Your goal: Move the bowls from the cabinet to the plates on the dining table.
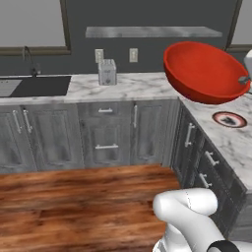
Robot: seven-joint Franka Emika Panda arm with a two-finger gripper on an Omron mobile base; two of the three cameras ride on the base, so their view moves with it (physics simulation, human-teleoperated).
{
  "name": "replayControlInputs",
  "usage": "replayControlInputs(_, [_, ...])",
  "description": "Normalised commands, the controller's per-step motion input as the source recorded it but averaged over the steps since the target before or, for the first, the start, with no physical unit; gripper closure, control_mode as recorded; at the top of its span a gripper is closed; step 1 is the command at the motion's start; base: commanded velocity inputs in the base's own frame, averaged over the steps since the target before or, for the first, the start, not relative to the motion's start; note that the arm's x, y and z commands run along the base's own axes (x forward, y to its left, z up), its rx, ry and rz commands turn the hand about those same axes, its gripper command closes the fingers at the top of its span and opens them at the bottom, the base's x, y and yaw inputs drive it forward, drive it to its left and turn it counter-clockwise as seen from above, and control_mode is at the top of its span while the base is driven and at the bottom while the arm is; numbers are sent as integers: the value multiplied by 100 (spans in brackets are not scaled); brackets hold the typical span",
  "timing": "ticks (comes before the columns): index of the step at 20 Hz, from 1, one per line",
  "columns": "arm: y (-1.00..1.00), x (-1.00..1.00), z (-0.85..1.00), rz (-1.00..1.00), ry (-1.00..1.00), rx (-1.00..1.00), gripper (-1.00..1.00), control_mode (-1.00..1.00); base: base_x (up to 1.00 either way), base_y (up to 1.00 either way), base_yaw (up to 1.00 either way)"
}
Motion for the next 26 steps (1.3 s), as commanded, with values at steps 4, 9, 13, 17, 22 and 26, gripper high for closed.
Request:
replayControlInputs(4, [0, 0, 0, 0, 0, 0, 100, 100, 8, 62, -1])
replayControlInputs(9, [0, 0, 0, 0, 0, 0, 100, 100, 41, 39, -6])
replayControlInputs(13, [0, 0, 0, 0, 0, 0, 100, 100, 61, 23, -5])
replayControlInputs(17, [0, 0, 0, 0, 0, 0, 100, 100, 62, 22, -4])
replayControlInputs(22, [0, 0, 0, 0, 0, 0, 100, 100, 62, 22, -4])
replayControlInputs(26, [0, 0, 0, 0, 0, 0, 100, 100, 61, 23, -4])
